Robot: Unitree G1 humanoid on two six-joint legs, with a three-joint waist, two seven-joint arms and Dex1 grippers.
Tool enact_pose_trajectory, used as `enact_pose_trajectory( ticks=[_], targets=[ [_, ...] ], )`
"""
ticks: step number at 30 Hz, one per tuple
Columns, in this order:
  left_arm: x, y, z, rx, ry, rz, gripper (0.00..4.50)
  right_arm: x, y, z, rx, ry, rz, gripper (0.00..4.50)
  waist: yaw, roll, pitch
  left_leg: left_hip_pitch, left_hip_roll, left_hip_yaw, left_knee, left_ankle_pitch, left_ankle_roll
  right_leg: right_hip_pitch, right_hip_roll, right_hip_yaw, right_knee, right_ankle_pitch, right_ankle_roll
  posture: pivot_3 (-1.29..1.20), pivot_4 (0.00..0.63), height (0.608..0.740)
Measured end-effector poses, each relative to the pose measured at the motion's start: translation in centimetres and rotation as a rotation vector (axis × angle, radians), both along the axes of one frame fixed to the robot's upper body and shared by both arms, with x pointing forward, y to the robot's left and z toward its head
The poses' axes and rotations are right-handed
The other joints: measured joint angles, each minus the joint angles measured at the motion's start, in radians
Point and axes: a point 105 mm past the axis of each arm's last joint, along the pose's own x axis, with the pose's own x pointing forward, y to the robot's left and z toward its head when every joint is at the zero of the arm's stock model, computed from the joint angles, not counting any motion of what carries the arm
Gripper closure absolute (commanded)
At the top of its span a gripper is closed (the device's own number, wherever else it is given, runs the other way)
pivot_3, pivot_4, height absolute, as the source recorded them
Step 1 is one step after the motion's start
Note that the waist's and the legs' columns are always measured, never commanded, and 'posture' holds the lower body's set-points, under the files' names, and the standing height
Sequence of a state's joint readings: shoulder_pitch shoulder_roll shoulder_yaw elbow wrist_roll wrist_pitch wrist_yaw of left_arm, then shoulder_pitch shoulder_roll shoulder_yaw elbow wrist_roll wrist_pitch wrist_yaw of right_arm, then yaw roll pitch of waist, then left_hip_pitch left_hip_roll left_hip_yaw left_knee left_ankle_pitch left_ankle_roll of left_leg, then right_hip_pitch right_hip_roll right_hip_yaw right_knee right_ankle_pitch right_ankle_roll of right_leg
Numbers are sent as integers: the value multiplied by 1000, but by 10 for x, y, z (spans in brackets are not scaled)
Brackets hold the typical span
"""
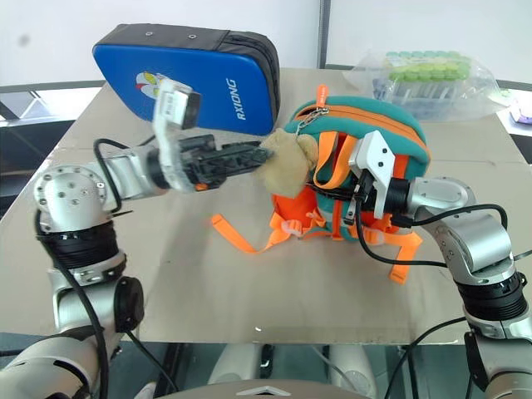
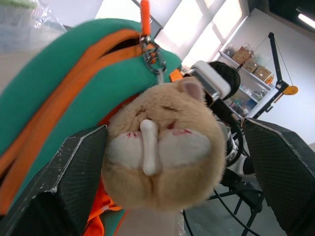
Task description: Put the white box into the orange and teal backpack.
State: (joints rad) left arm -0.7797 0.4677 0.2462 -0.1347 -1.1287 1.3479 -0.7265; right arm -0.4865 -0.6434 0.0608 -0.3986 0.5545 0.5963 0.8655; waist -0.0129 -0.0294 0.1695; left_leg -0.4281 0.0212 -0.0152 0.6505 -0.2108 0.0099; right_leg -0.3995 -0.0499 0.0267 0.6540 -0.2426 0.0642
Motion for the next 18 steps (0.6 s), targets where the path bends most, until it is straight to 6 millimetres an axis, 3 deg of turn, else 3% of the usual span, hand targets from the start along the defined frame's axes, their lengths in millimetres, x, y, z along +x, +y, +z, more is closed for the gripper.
enact_pose_trajectory(
  ticks=[2, 4, 6, 9, 10, 15, 18],
  targets=[
    [1, -12, -9, 42, 0, -1, 694, 0, 0, 0, -3, 3, 0, 4500, 0, 0, 0, 0, 0, 0, 0, 0, 0, 0, 0, 0, 0, 0, 0, 0, 150, 740],
    [1, -26, -18, 77, -26, -1, 1489, 1, -1, -1, -6, 9, -10, 4500, -3, 0, 0, 1, 0, 1, -1, 0, 0, 0, 0, 1, 0, 0, 0, 0, 150, 740],
    [0, -28, -19, 88, -47, 1, 1977, 2, -1, -1, -7, 10, -20, 4500, -2, 0, 0, 1, 0, 1, -1, 0, 0, 0, 0, 1, 0, 0, 0, 0, 150, 740],
    [1, -23, -18, 73, -77, 22, 3163, 4, -1, 0, 30, 24, -58, 4500, -1, 0, 0, 1, 0, 1, -1, 0, 0, 0, 0, 1, 0, 0, 0, 0, 150, 740],
    [1, -19, -13, 51, -93, 22, 3376, 5, -1, 3, 68, 34, -75, 4500, -2, 0, 0, 1, 0, 2, -1, 0, 0, 0, 0, 1, 0, 0, 0, 0, 150, 740],
    [-1, 20, 30, -164, -110, 36, 3597, 17, -12, 20, 274, 87, -201, 4500, -3, 0, 0, 1, 1, 2, -2, 0, 0, -2, 0, 2, 0, 0, 0, 0, 150, 740],
    [7, 44, 38, -237, -47, 99, 3605, 28, -24, 37, 410, 85, -296, 4500, -3, 0, 0, 0, 0, 2, -2, 0, 0, -2, 0, 2, 0, 0, 0, 0, 150, 740]
  ],
)
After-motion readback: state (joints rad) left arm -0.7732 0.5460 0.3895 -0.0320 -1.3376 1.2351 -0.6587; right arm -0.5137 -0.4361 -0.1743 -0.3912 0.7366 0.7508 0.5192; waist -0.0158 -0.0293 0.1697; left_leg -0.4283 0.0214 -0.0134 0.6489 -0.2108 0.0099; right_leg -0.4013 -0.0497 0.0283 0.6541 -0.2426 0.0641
